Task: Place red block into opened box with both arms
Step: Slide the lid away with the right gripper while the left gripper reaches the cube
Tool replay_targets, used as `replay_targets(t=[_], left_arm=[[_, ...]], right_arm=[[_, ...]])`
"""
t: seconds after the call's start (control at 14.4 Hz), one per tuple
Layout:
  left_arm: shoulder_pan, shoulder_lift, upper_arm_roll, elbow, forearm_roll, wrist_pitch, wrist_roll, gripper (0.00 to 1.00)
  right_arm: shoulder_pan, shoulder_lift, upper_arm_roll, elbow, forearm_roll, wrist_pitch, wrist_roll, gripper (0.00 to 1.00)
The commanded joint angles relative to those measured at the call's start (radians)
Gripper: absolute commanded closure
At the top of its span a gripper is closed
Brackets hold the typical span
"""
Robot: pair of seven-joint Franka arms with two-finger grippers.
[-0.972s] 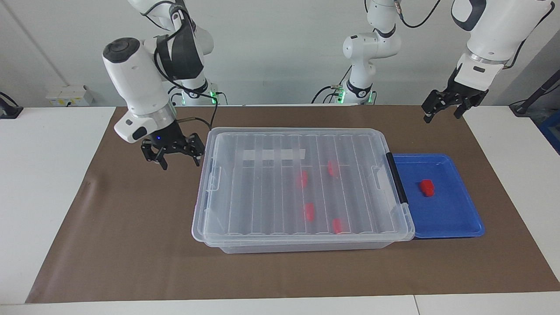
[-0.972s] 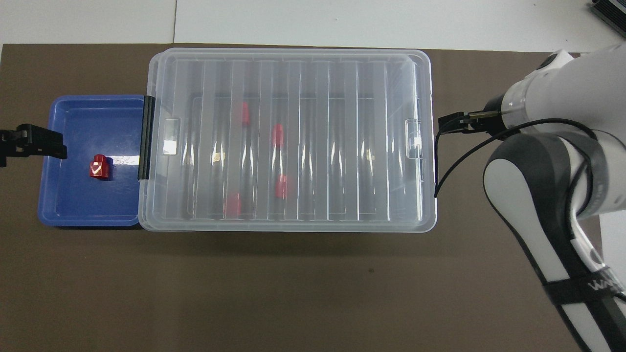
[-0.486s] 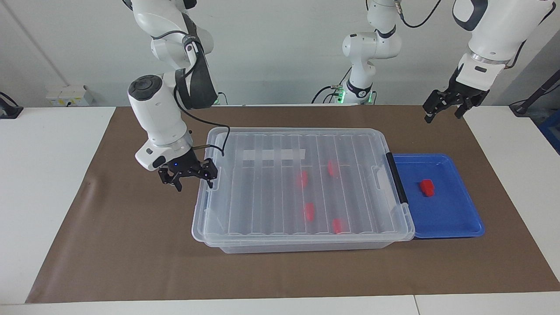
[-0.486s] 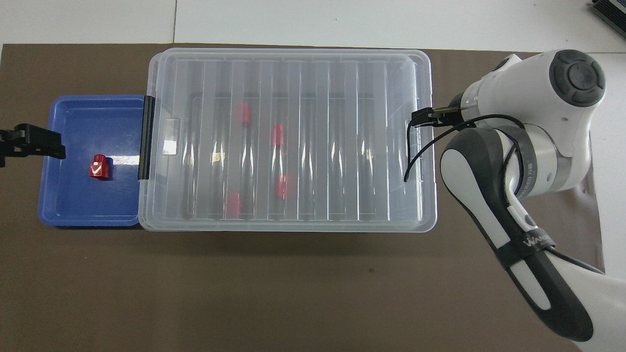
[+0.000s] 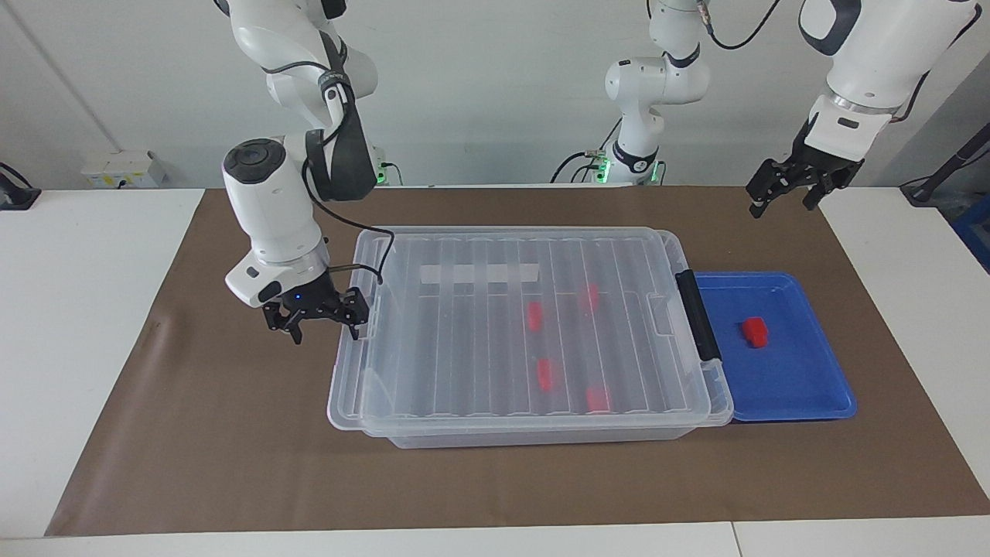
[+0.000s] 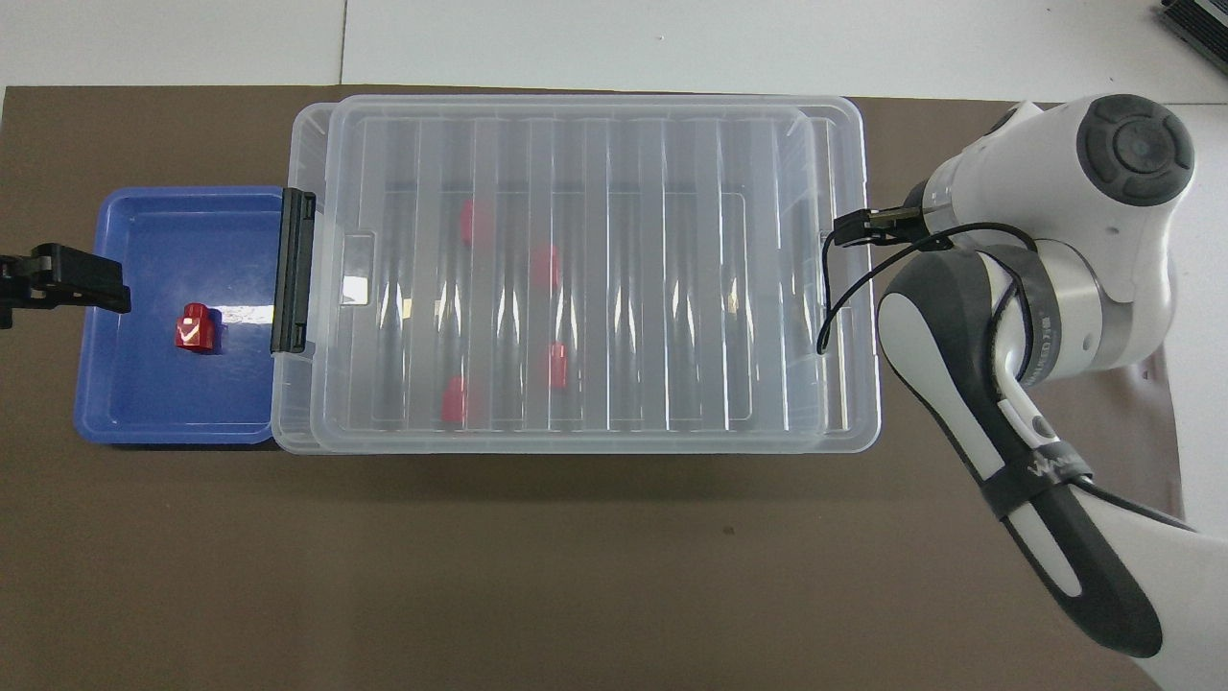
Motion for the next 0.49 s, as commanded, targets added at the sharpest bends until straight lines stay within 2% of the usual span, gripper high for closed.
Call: replay_targets(t=[0.0, 0.28, 0.35, 0.42], left_arm=[[-0.018, -0.012, 0.018, -0.025, 0.007, 0.014, 0.003, 0.00], [-0.015, -0.012, 0.018, -0.025, 0.002, 0.020, 0.003, 0.00], [-0.014, -0.015, 0.018, -0.037, -0.008, 0.031, 0.003, 0.00], [-0.008, -0.029, 0.023, -0.094, -0.021, 0.081, 0.004, 0.00]], right_arm=[[-0.041, 0.005, 0.005, 0.011, -0.047, -0.029, 0.007, 0.00], [-0.075, -0.003, 0.003, 0.014, -0.061, -0.058, -0.024, 0.00], [-0.089, -0.005, 0.003, 0.014, -0.061, -0.063, -0.038, 0.00], [-0.101, -0.006, 0.003, 0.014, -0.061, -0.066, -0.050, 0.00]])
